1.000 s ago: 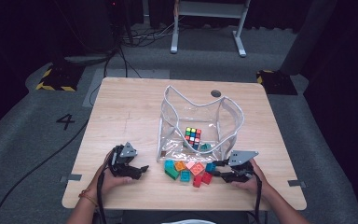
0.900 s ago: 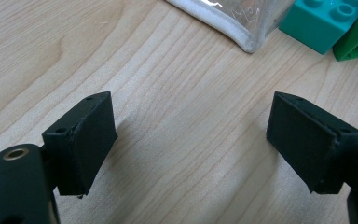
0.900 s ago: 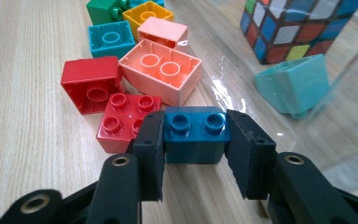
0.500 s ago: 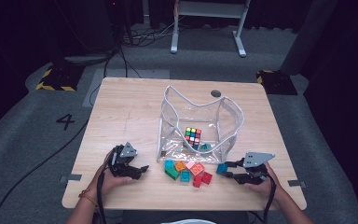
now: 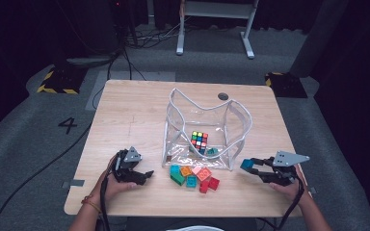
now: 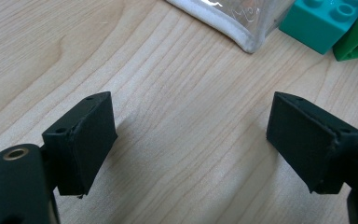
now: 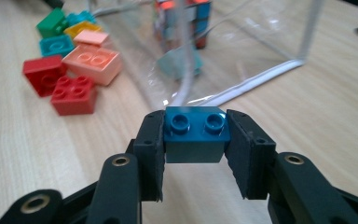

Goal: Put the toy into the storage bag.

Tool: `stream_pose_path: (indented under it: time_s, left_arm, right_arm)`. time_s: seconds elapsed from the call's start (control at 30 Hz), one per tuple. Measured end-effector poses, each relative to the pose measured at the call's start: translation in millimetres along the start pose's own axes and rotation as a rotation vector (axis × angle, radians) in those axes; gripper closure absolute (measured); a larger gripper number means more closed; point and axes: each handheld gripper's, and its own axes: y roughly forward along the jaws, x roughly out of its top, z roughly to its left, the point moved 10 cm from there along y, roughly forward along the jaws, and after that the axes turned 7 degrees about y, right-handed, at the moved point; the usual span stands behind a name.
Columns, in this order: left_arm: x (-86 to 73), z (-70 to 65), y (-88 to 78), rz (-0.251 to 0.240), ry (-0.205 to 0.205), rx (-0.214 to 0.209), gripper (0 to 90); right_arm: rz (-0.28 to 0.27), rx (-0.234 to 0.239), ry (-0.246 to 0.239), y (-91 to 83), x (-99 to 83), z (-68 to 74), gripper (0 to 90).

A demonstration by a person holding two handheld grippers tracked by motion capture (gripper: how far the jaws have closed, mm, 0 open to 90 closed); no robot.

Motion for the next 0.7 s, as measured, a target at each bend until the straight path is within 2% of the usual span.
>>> stream_pose_path:
  time_s: [0.07,0.2,0.3,0.43,0.53,0.7]
  left_arm:
    - [0.0,0.0,0.0,0.0,0.0,0.0,15.8]
    - [0.0,-0.1,0.0,0.0,-0.001,-0.001,15.8]
    - [0.0,0.1,-0.1,0.0,0.001,-0.001,15.7]
    - [0.1,0.1,0.0,0.0,0.0,0.0,15.8]
    - [-0.1,0.1,-0.2,0.002,0.001,-0.001,15.7]
    - [0.1,0.2,0.0,0.0,0.001,0.001,15.8]
  right_arm:
    - [-0.018,-0.021,0.014,-6.5,5.4,-6.4,59.7]
    - [-0.031,-0.059,0.012,-15.1,14.4,-17.9,59.7]
    - [-0.047,-0.086,0.029,-18.3,23.3,-27.5,59.7]
    - [-0.049,-0.132,0.021,-18.9,34.5,-38.7,59.7]
    - [-0.061,-0.162,0.017,-19.9,47.4,-48.7,59.7]
    - [-0.1,-0.182,0.034,-26.5,72.0,-62.8,59.7]
